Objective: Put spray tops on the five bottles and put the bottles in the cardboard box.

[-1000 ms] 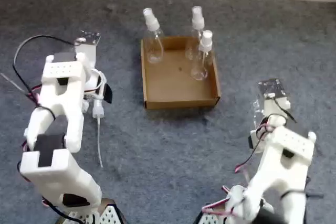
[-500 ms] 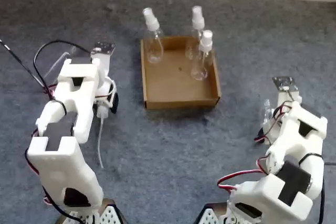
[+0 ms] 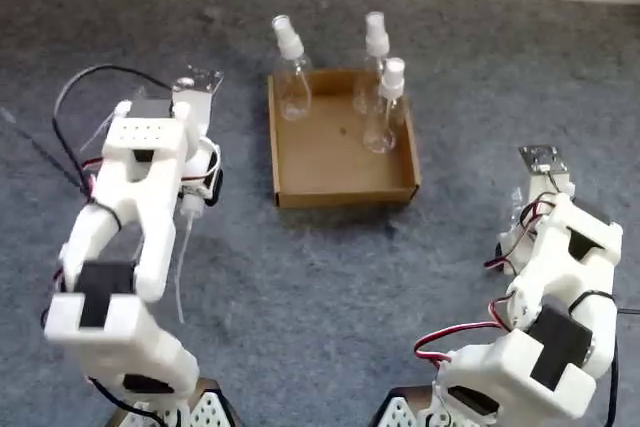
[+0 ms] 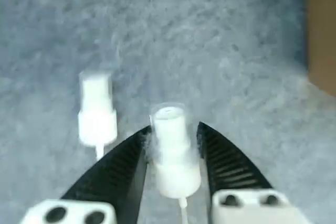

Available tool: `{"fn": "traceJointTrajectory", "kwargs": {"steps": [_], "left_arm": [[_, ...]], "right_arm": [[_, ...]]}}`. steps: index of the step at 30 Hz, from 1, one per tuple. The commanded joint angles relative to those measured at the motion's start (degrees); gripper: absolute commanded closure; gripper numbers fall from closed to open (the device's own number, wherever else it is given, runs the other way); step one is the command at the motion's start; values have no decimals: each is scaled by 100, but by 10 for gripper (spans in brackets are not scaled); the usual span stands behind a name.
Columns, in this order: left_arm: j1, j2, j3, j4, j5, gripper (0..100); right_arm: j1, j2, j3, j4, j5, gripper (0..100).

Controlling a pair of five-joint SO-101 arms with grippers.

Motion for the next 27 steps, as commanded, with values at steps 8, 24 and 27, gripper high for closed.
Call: {"fn": "traceJointTrajectory", "kwargs": {"steps": [8, 24, 27], "left_arm": [[919, -2440, 1719, 9, 325, 941], [593, -1051, 1991, -1521, 299, 940], [620, -488, 1710, -1530, 316, 925]], "right_arm": [[-171, -57, -945, 1033, 26, 743], [-347, -40, -1798, 1429, -422, 743], [-347, -40, -1789, 1429, -422, 743]]}}
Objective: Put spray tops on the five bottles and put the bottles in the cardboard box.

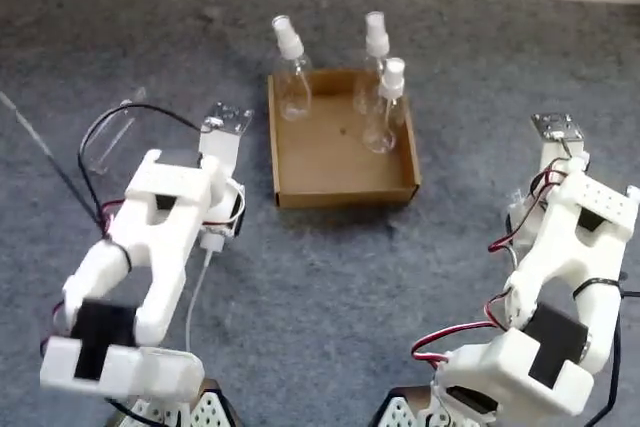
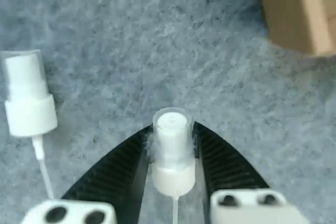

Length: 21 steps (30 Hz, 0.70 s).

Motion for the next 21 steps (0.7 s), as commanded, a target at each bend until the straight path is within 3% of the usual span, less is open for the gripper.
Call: {"fn": "traceJointTrajectory", "kwargs": {"steps": [1, 6, 15, 21], "left_arm": [[-66, 664, -593, -88, 62, 903], [-92, 804, -620, -105, 62, 841], [-66, 787, -602, -70, 35, 948], [-242, 549, -760, -62, 35, 954]], "right_arm": [[-101, -40, -295, 40, -53, 743], [-101, -40, -286, 40, -44, 743], [-268, -40, -321, 40, -44, 743], [-453, -75, -330, 40, -53, 743]]}}
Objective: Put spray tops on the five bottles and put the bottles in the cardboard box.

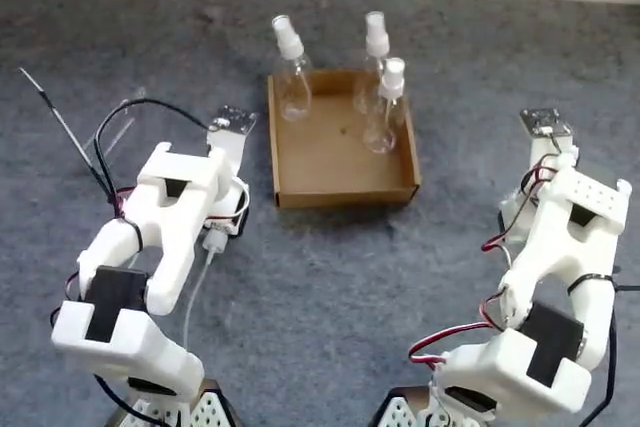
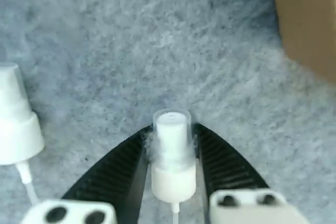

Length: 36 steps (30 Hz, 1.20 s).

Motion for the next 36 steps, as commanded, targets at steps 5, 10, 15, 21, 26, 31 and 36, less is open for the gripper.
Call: {"fn": "traceJointTrajectory", "kwargs": {"steps": [5, 10, 15, 21, 26, 31, 36], "left_arm": [[-259, -804, 57, -26, 26, 954], [-259, -1209, 391, -26, 26, 954], [-259, -1385, 532, -26, 18, 953], [-259, -1358, 523, -35, 18, 952], [-259, -1358, 523, -35, 18, 951], [-259, -1358, 523, -35, 18, 951], [-259, -1385, 523, -18, 18, 951]], "right_arm": [[-409, -31, -338, -4, -334, 743], [-497, 136, -708, -40, -413, 743], [-382, 1103, -1710, 66, -413, 743], [-330, 1921, -2457, 796, -378, 743], [-312, 2000, -2510, 857, -360, 755], [-303, 2009, -2501, 857, -158, 854], [-312, 2211, -2369, 857, -132, 867]]}}
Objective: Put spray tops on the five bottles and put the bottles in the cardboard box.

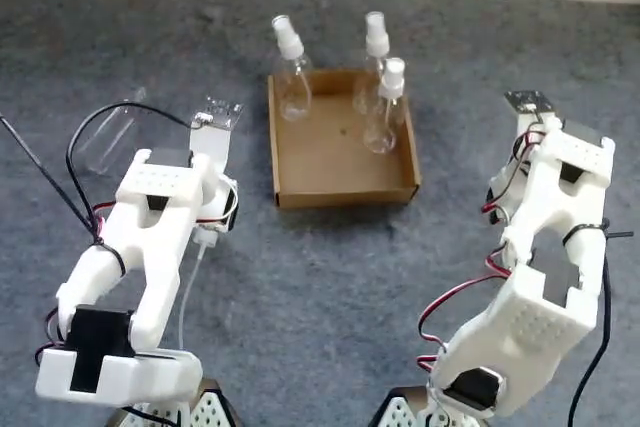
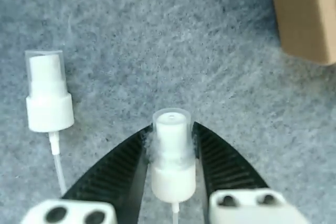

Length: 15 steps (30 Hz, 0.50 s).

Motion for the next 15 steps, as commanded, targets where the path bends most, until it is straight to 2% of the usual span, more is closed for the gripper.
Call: {"fn": "traceJointTrajectory", "kwargs": {"steps": [1, 7, 11, 15], "left_arm": [[-75, -242, -40, -18, 26, 951], [-75, -233, -40, -18, 26, 951], [-75, -233, -40, -26, 26, 951], [-75, -233, -40, -35, 26, 951]], "right_arm": [[31, 145, -136, 31, 70, 868], [48, 470, -171, 57, 62, 859], [48, 470, -171, 66, 62, 799], [48, 470, -171, 189, 62, 793]]}}
